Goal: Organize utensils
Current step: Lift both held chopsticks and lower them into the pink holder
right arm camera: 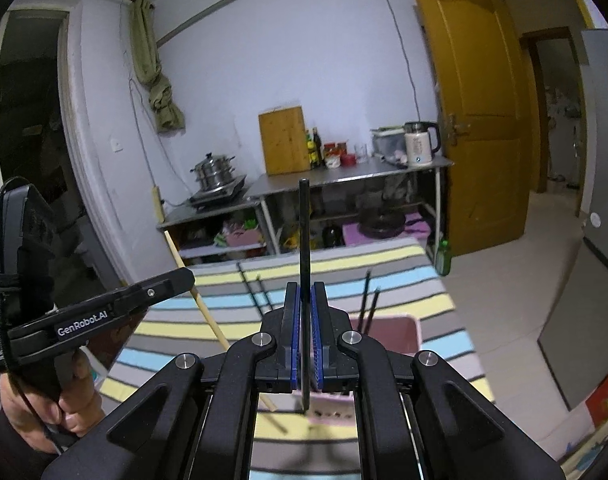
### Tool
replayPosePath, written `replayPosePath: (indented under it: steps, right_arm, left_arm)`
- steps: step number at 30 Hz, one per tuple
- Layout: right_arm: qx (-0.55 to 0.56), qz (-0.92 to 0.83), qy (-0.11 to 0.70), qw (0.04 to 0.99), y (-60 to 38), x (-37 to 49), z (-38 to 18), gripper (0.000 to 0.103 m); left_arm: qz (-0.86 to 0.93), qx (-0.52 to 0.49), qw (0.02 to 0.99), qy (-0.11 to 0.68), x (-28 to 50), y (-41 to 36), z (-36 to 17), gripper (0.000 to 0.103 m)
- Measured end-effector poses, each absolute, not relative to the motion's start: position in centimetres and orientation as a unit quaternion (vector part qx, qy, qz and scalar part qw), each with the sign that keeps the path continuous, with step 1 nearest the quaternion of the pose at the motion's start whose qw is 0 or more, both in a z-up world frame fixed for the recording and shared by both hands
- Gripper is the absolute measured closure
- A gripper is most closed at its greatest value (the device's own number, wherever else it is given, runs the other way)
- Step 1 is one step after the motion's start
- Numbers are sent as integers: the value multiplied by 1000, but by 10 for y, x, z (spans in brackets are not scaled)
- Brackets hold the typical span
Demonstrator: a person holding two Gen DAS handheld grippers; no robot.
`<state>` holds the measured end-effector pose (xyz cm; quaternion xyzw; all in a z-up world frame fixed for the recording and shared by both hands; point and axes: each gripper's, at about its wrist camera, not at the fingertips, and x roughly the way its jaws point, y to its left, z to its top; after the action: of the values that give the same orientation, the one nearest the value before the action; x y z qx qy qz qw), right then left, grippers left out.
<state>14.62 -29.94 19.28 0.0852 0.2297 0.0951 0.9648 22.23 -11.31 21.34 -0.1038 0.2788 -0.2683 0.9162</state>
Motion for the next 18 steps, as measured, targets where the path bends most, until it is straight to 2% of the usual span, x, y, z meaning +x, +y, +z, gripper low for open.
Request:
replayPosePath:
  steps: [8,18]
  right_arm:
    - [85,81,220,968,-308,165,196,97]
    - [94,69,270,956,-307,188,136,97]
  left_arm:
    - [-265,-99,919,275,246,-135,205,99]
    - [-262,-85,912,305,257,-148,150,99]
